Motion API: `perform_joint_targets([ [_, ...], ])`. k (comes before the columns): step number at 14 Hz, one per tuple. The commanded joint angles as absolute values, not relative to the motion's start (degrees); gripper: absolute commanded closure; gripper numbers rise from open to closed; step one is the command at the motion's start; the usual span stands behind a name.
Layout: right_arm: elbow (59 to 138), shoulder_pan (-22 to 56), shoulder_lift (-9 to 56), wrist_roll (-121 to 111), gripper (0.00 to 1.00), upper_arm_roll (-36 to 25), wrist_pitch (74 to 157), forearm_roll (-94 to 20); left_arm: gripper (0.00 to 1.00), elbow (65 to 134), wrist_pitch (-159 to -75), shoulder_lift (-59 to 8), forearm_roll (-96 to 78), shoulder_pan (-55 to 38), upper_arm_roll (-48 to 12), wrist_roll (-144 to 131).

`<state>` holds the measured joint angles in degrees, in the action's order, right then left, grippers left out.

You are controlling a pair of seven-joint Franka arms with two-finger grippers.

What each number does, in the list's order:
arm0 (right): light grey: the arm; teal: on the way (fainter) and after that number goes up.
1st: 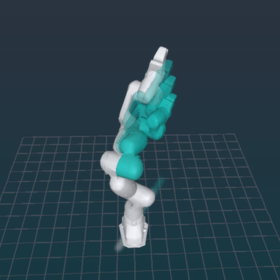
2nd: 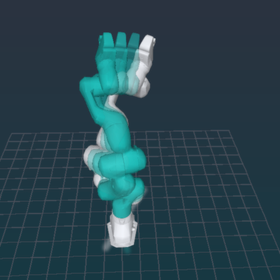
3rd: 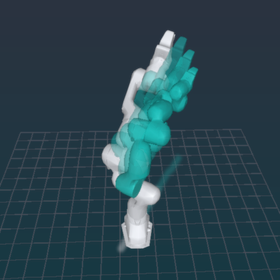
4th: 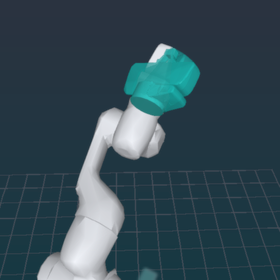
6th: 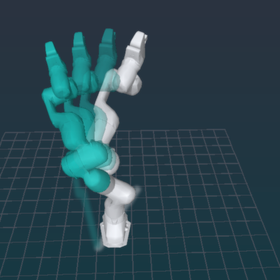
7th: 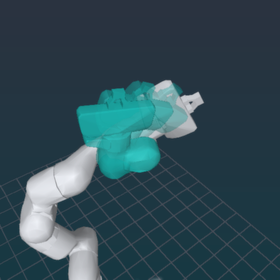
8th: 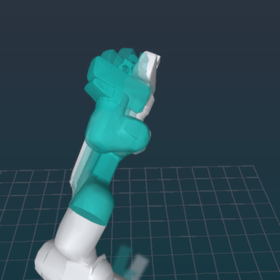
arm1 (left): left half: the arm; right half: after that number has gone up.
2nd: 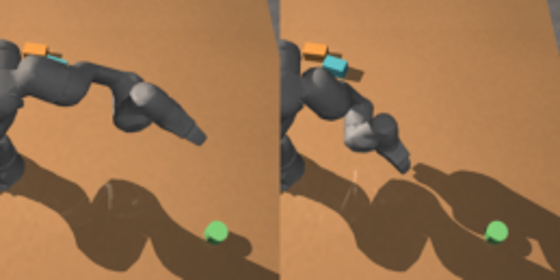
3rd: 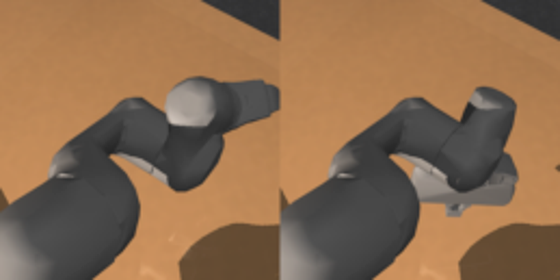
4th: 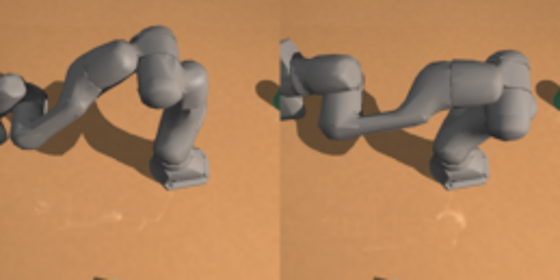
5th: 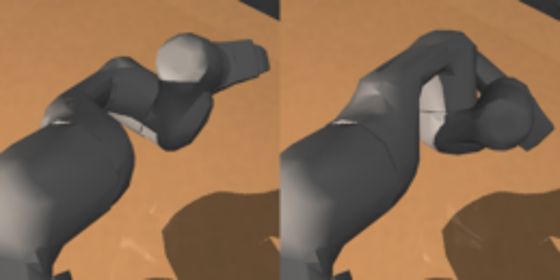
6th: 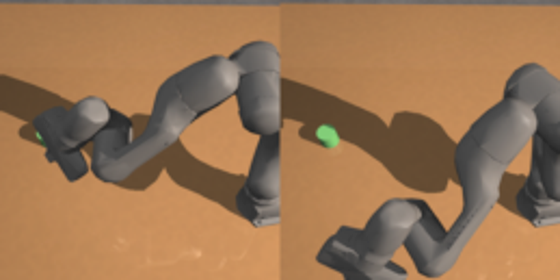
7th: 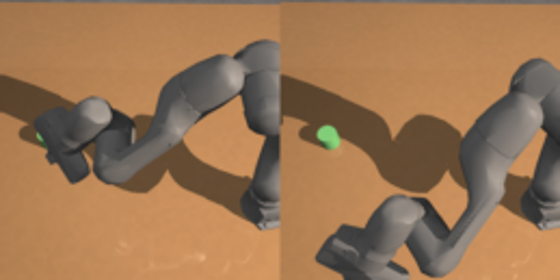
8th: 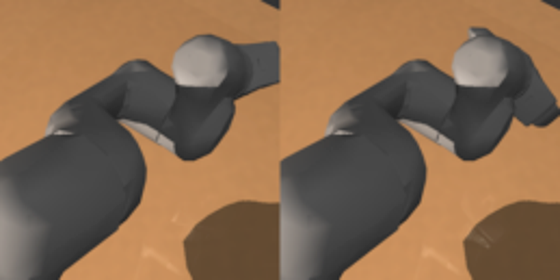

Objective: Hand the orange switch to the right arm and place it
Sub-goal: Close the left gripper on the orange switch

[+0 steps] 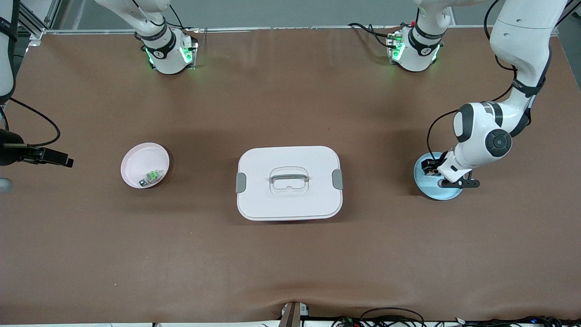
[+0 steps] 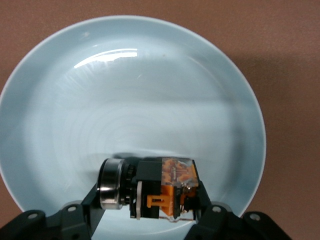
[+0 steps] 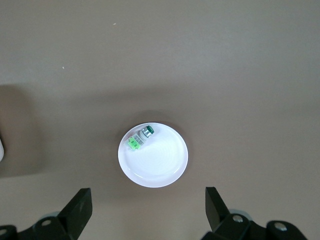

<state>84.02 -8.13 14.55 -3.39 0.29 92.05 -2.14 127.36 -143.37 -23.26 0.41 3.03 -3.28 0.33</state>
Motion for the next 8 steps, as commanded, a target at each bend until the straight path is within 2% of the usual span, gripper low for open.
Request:
perform_joint_targets([
  [1,83.9,-9.5,14.0,-6.0,0.0,1.1,91.6,-2.8,0.87,126.7,-143.8,-23.4,1.2,3.3,-3.3,0.6],
  [6,84.3,-9.7,14.0,-5.8,0.0,1.1,91.4,-5.6,0.87,126.6,-142.8,-20.7,0.5,3.3,-3.4,0.4],
  [8,84.4,-10.2,14.0,-5.9,0.0,1.1,91.0,-6.5,0.87,125.7,-139.1,-18.4,0.3,3.4,-3.6,-1.3],
])
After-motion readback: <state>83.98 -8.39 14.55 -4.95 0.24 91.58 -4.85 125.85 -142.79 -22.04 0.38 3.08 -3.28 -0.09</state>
